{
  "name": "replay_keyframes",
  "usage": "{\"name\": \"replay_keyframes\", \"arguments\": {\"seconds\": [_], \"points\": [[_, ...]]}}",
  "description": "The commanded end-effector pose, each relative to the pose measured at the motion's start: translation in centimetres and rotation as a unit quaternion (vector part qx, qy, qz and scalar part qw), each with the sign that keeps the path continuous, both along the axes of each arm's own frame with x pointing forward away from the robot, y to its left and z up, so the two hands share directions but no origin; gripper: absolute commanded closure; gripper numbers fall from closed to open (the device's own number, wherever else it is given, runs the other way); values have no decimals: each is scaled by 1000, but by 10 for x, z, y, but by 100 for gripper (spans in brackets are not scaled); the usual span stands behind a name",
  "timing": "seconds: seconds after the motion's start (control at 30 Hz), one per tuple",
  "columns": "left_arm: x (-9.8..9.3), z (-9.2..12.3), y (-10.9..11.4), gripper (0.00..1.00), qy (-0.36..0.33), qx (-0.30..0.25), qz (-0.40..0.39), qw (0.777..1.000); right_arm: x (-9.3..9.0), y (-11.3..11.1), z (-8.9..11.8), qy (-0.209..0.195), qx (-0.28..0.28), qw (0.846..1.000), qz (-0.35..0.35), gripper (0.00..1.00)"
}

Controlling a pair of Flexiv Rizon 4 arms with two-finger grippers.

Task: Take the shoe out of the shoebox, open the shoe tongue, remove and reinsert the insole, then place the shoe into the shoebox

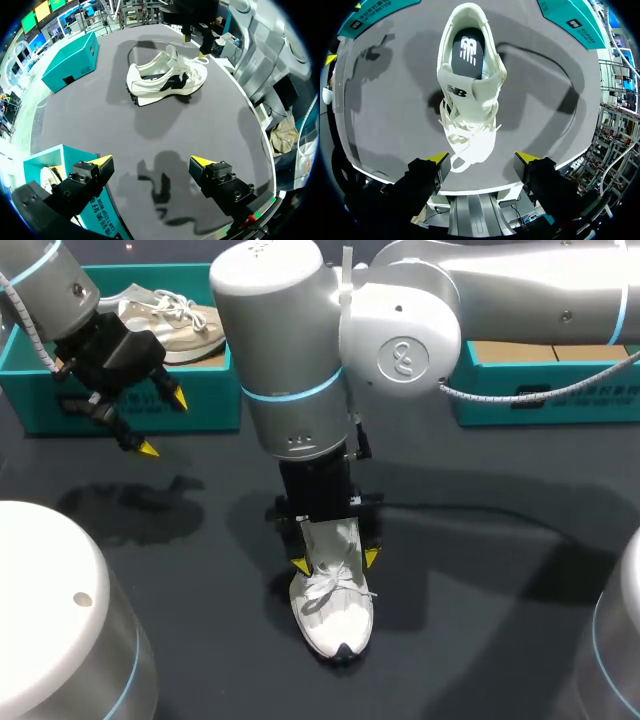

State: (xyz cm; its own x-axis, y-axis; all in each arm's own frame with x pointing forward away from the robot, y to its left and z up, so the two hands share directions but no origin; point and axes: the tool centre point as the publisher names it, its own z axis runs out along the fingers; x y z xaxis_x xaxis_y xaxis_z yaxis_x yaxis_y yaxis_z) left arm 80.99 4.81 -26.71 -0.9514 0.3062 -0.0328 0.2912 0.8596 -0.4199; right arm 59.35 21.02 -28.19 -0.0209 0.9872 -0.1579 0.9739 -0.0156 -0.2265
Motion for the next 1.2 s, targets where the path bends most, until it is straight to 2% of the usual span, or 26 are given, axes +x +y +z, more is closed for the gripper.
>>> {"name": "replay_keyframes", "arguments": {"seconds": [0.03, 0.13, 0.33, 0.6, 0.9, 0.97, 1.07, 1.1, 1.2], "points": [[-1, 1, 0, 0, 0, 1, 0, 1000, -18, 4, 9, -47, -6, 998, -40, 55], [-1, 1, 0, 0, 0, 1, 0, 1000, -19, 9, 12, -56, -3, 998, -34, 63], [-1, 1, 0, 0, 0, 1, 0, 1000, -6, 19, 14, -66, -12, 998, -19, 67], [-1, 1, 0, 0, 0, 1, 0, 1000, 31, 24, -1, -72, -3, 997, 16, 72], [-1, 1, 0, 0, 0, 1, 0, 1000, 75, 17, -33, -69, 26, 996, 41, 78], [-1, 1, 0, 0, 0, 1, 0, 1000, 69, 13, -49, -63, 36, 997, 40, 79], [-1, 1, 0, 0, 0, 1, 0, 1000, 72, 11, -55, -59, 46, 996, 40, 80], [-1, 1, 0, 0, 0, 1, 0, 1000, 74, 11, -55, -61, 46, 996, 40, 80], [-1, 1, 0, 0, 0, 1, 0, 1000, 71, 16, -34, -80, 27, 995, 46, 82]]}}
